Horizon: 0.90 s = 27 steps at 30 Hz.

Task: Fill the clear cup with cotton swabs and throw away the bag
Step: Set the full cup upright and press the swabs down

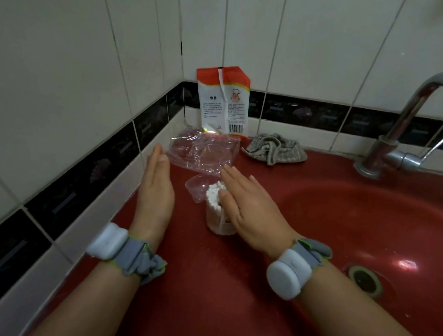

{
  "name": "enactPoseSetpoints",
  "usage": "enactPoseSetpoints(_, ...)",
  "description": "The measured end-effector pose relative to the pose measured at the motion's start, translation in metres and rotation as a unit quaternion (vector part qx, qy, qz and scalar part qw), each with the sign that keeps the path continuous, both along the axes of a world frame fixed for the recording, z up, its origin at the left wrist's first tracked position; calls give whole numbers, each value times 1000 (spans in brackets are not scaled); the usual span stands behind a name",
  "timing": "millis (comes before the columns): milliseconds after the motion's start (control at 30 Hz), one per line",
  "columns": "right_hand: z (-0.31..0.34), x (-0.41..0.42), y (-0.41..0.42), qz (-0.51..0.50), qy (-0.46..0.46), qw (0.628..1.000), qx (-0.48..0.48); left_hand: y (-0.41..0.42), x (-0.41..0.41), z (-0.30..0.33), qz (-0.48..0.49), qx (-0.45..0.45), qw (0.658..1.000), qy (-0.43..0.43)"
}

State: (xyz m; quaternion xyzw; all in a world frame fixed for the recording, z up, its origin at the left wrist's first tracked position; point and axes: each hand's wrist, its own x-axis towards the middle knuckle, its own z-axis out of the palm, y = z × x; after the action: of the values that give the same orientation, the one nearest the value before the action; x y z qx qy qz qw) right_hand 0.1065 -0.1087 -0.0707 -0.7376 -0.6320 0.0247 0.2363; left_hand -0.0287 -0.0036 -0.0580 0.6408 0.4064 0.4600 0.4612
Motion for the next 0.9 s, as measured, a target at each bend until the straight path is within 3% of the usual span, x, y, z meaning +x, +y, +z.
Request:
enactPoseSetpoints(133,10,0,-2,-4,-32,998,-57,0,1,-9,-4,15,1000,1)
enactPoseSetpoints(200,19,4,-4,9,80,994,-76,5,1,-13,8,-8,1000,-23)
enactPoseSetpoints(267,28,12,-7,-1,177,984,-28,11,-1,-15,23,-45,999,-19)
enactPoseSetpoints(300,32,14,-8,-7,164,986,-4,14,-2,-16,26,-65,998,-6)
enactPoseSetpoints(433,22,-4,-3,31,-74,997,10,22,0,-17,-9,-86,993,82)
enactPoseSetpoints(567,3,-14,5,41,-64,994,80,27,5,-23,-53,-96,980,169)
enactPoseSetpoints(733,0,-15,7,33,-80,994,70,27,12,-20,-80,-91,976,180)
enactPoseSetpoints(800,4,-13,7,52,-31,998,30,25,14,-17,-97,-109,974,171)
enactPoseSetpoints(900,20,-6,0,78,160,984,-30,24,17,-16,-112,-119,974,159)
